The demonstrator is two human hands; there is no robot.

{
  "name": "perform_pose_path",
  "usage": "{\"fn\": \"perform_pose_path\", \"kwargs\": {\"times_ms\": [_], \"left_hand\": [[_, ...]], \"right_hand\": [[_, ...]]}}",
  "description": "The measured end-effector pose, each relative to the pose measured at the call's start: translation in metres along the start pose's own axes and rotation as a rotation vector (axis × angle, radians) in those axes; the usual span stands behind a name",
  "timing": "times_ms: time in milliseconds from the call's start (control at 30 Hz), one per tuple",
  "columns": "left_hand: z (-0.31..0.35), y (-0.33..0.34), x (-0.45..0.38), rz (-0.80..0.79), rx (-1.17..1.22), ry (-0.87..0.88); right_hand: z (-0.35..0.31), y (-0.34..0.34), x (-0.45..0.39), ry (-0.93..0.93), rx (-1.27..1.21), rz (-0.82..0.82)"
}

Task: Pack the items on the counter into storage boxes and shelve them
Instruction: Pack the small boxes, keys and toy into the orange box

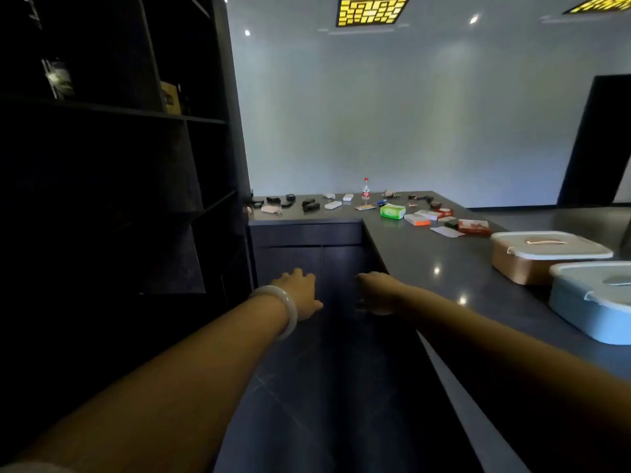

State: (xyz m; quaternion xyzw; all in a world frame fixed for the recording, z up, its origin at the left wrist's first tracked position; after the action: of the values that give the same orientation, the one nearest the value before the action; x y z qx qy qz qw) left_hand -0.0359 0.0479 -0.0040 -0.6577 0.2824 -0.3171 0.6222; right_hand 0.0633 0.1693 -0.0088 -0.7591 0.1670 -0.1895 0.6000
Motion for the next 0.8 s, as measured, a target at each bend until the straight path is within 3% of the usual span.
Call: {"fn": "perform_pose_path", "kwargs": {"times_ms": [300,800], "left_hand": [[-0.018,0.045,-0.051,-0.107,-0.088,0.009],[-0.032,0.065,-0.263,-0.230,-0.069,0.327]], "right_hand": [[0.012,0.043,-0.056,-0.019,-0.094,-0.109],[0.074,0.049,-0.210,0.278,-0.133,-0.066]]}}
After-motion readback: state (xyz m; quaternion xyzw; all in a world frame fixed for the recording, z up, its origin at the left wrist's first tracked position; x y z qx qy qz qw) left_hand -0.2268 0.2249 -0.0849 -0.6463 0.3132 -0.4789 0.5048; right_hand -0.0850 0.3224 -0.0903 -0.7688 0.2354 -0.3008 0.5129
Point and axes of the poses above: each hand's wrist, its own x-axis away from the middle knuckle, its own y-axis out of the palm, z = x × y, the point moved 6 cm from there along -x, towards the middle knuckle, and after that the axes turned 3 degrees about -y, right-handed, at the moved point
